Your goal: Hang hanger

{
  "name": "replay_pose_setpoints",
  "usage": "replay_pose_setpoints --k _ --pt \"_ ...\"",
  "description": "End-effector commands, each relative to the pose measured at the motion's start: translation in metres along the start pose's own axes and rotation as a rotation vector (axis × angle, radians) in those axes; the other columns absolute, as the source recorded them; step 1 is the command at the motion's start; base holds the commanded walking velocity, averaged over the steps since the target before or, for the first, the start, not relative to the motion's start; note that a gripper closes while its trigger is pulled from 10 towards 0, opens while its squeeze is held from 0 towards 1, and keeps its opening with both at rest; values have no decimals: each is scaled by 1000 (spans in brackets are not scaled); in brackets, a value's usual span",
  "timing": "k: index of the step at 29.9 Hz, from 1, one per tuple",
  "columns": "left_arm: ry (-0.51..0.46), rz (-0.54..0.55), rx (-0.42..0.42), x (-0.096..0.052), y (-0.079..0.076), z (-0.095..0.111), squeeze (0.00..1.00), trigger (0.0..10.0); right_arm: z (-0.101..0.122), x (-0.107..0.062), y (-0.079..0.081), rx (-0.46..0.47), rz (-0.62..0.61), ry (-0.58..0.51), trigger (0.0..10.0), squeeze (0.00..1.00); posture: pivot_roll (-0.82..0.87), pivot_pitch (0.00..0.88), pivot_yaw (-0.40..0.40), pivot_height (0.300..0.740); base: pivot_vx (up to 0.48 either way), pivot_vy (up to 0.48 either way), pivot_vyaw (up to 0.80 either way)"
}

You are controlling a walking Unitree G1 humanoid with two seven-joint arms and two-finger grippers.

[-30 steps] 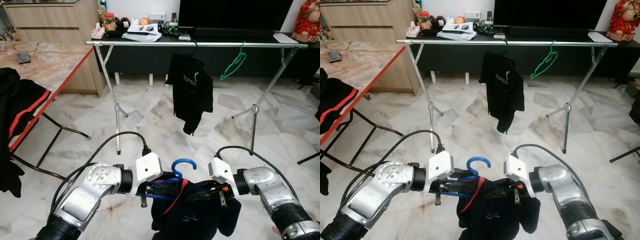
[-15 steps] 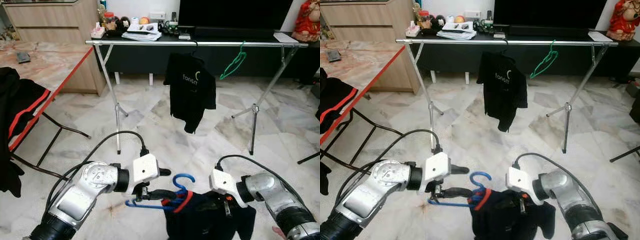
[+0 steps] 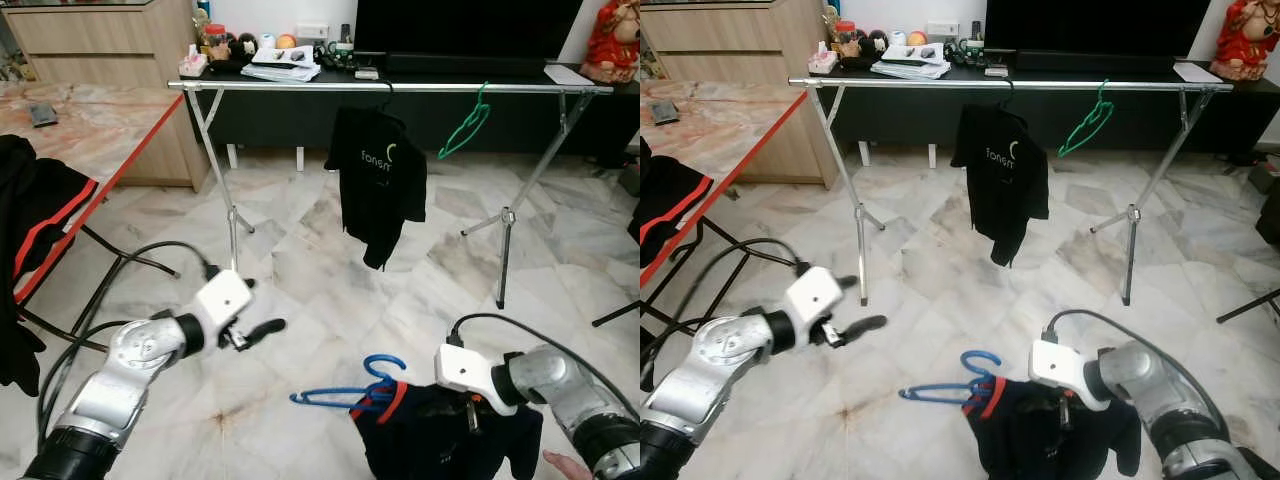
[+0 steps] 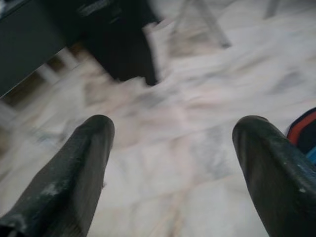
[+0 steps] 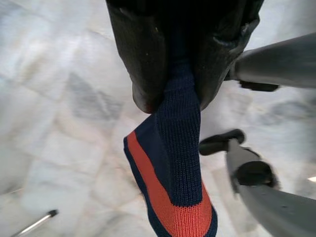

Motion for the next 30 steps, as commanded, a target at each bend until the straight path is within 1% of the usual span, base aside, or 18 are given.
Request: replay_pose_setpoints --k 1,4,5,6,9,10,12,13,14,15,16,17,18,21,22,26,28,30 --pt "52 119 -31 -3 11 -17 0 10000 18 -20 -25 -68 -110 -27 0 0 -44 47 -13 740 0 0 0" --pt "71 182 -61 -3 15 -24 0 10000 25 -29 -35 -104 -156 -24 0 0 -44 47 -13 740 0 0 0" --pt "95 218 -81 -4 17 -29 0 10000 30 -34 -39 -125 -175 -28 0 0 -45 45 -13 740 0 0 0" --pt "95 218 -81 -4 17 -29 0 10000 30 -34 -39 -125 -175 -28 0 0 -45 45 -13 740 0 0 0" --pt "209 335 -130 -8 23 -54 0 10000 49 -47 -53 -188 -235 -64 0 0 -47 51 -12 740 0 0 0" --pt "209 335 -130 -8 23 -54 0 10000 49 -47 -53 -188 -235 -64 0 0 -47 51 -12 740 0 0 0" --pt "257 361 -154 -9 21 -66 0 10000 58 -49 -56 -214 -251 -86 0 0 -47 57 -12 740 0 0 0" --pt "257 361 -154 -9 21 -66 0 10000 58 -49 -56 -214 -251 -86 0 0 -47 57 -12 740 0 0 0" --pt "299 309 -189 -7 6 -76 0 10000 80 -47 -50 -236 -196 -199 0 0 -47 59 -11 740 0 0 0" --pt "310 282 -207 -5 -1 -80 0 10000 89 -46 -47 -245 -169 -250 0 0 -44 62 -10 740 0 0 0" --pt "310 282 -207 -5 -1 -80 0 10000 89 -46 -47 -245 -169 -250 0 0 -44 62 -10 740 0 0 0" --pt "311 262 -217 -4 -6 -81 0 10000 95 -46 -44 -253 -147 -286 0 0 -42 63 -10 740 0 0 0" --pt "293 222 -251 -1 -16 -80 0 10000 107 -48 -43 -264 -129 -345 0 0 -41 66 -9 740 0 0 0" --pt "247 152 -321 5 -32 -76 0 10000 121 -55 -39 -278 -84 -417 0 0 -42 67 -10 740 0 0 0" --pt "247 152 -321 5 -32 -76 0 10000 121 -55 -39 -278 -84 -417 0 0 -42 67 -10 740 0 0 0" --pt "214 138 -367 8 -37 -73 0 10000 126 -61 -38 -292 -49 -433 0 0 -43 69 -10 740 0 0 0" --pt "197 136 -409 8 -38 -74 0 10000 126 -66 -38 -303 -35 -430 0 0 -41 71 -14 740 0 0 0" --pt "185 120 -430 7 -41 -75 0 10000 128 -71 -37 -299 -7 -451 0 0 -39 73 -16 740 0 0 0"
Point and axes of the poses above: a point about 5 cm out from each wrist's last joint towards the gripper, its own x axis pointing out of the wrist towards the gripper, its own z axis along the axis of the wrist's last joint, y = z × x, the point moved 4 cm from there along x, pointing out of the wrist towards the gripper, and after that the axes turned 3 degrees about x, right-handed, at the moved point
